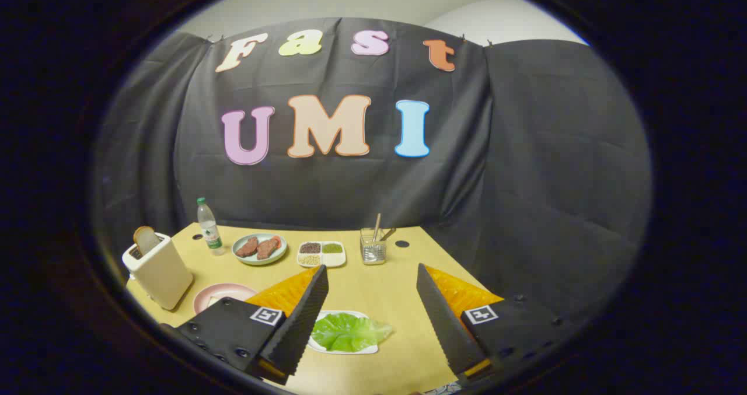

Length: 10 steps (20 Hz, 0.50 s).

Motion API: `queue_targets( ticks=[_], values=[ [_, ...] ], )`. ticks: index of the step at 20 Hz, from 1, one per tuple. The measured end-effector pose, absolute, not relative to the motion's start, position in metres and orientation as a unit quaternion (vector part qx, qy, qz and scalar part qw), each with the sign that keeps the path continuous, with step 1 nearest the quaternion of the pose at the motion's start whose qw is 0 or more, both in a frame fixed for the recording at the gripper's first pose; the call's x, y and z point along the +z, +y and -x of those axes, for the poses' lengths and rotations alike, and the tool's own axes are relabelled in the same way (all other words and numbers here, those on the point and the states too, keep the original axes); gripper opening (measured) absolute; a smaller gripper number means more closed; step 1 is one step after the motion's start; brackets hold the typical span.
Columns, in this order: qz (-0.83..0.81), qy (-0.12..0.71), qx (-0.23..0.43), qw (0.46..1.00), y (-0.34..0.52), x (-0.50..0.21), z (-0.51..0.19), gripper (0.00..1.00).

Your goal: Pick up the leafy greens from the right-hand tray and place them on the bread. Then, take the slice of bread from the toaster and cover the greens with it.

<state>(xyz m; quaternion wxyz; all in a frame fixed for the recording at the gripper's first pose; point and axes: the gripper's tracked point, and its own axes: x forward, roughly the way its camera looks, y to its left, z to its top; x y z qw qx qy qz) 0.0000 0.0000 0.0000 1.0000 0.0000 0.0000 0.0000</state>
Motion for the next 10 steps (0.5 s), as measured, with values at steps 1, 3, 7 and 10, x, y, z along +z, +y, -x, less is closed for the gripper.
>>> queue_targets(
  ticks=[1, 3, 7, 10],
  values=[
    [0.003, 0.005, 0.000, 1.000, -0.003, -0.004, -0.003, 0.96],
    [0.007, 0.017, 0.002, 1.000, -0.005, -0.011, -0.006, 0.96],
    [0.012, 0.039, 0.017, 0.999, -0.006, -0.025, -0.012, 0.96],
    [0.005, 0.051, 0.028, 0.998, -0.007, -0.032, -0.015, 0.96]
  ],
)
